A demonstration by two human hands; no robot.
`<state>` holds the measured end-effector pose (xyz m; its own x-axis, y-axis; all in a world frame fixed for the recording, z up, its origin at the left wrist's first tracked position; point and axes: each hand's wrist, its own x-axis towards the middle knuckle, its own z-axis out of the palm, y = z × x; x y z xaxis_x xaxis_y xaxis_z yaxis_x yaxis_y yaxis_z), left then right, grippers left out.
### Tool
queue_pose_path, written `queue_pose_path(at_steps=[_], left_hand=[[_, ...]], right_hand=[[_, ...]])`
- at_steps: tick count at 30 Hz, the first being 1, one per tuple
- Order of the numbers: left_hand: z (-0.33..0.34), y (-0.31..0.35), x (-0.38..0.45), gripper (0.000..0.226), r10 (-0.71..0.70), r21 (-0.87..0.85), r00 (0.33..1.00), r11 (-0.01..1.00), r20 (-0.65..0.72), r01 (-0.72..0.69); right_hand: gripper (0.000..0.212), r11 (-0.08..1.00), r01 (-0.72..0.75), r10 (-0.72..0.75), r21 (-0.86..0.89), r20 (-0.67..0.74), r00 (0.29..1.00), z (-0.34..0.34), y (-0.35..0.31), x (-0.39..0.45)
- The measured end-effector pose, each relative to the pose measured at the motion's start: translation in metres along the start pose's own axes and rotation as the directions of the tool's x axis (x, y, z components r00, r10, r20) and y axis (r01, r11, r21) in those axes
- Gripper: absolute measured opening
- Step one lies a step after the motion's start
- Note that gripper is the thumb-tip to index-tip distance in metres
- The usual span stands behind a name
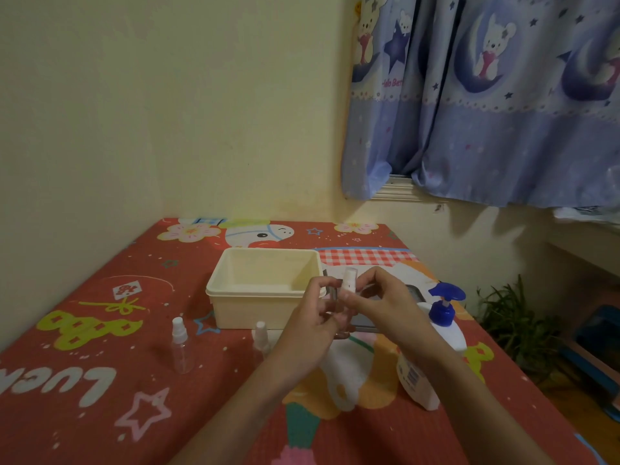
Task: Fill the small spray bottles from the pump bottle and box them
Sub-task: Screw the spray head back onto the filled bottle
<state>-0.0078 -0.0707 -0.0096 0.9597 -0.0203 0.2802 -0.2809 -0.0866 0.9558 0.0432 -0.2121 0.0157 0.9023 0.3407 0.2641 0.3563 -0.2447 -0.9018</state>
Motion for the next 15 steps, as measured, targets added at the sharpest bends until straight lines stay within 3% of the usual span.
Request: queue_pose_path(at_steps=[7,11,15], left_hand=[[-0.0012,0.0000,-0.0002,0.022,-0.017,0.002,1.000,1.000,-0.005,0.017],[0.0010,-0.0010,-0.0001,0.023,-0.029,0.010,0.999,1.000,-0.032,0.029],[0.0031,0.0005,-0.0010,0.026,-0.016,0.006,0.997,1.000,-0.075,0.016]], right_hand=[[0.020,0.999,0.031,-0.028,-0.027,0.093,0.995,-0.0035,-0.0041,-0.0045],[0.011,0.999,0.022,-0.019,-0.038,0.056,0.998,-0.0041,-0.0029,-0.0040],[0.019,1.000,0.016,-0.015,0.027,-0.012,1.000,0.0032,-0.0008,-0.0049]])
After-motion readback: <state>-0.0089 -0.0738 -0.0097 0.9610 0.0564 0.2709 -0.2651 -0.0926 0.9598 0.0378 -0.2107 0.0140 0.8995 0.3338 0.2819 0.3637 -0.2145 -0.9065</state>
